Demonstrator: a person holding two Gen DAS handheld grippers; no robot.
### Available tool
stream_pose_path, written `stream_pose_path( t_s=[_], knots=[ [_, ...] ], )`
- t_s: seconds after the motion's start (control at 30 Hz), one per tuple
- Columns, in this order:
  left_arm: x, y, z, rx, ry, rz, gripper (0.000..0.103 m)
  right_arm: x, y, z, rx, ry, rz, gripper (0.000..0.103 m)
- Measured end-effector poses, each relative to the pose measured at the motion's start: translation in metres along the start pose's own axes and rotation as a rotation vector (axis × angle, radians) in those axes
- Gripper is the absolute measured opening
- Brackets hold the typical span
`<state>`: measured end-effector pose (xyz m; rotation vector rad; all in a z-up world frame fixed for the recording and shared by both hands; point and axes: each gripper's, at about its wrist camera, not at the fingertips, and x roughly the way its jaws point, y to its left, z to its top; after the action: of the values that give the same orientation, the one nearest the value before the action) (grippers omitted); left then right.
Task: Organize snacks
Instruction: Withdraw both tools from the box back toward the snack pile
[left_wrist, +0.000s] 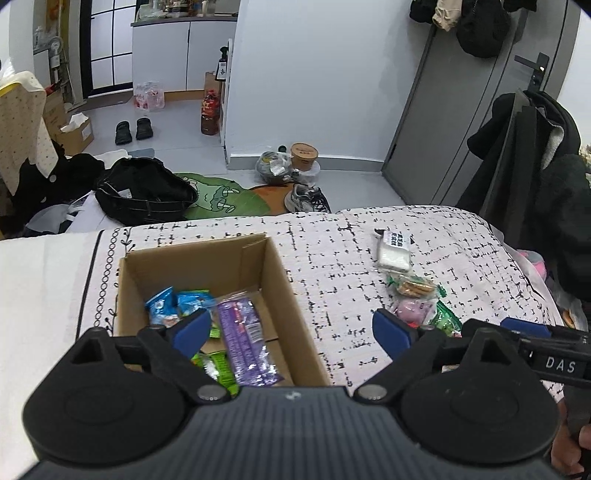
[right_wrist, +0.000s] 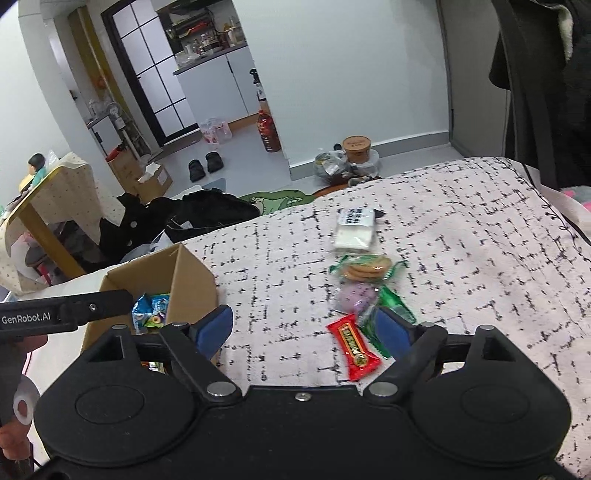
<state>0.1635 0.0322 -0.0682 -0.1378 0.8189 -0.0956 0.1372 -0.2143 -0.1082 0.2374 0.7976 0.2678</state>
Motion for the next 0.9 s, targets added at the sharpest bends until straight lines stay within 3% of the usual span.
stream_pose_path(
  t_s=[0.57, 0.77, 0.9],
  knots=[
    [0.024, -0.053, 0.0, 0.094, 0.059, -0.06, 0.094, -0.013, -0.044, -0.011, 0.061, 0.028, -0.048, 0.086],
    [0.035, -0.066, -0.003, 0.108, 0.097, -0.109, 0.094, -0.012, -0.054, -0.013, 0.08, 0.029, -0.085, 0.081],
    [0.043, -0.08, -0.006, 0.141, 0.108, -0.121, 0.092, -0.006, -0.064, -0.017, 0.106, 0.041, -0.092, 0.072]
  ],
)
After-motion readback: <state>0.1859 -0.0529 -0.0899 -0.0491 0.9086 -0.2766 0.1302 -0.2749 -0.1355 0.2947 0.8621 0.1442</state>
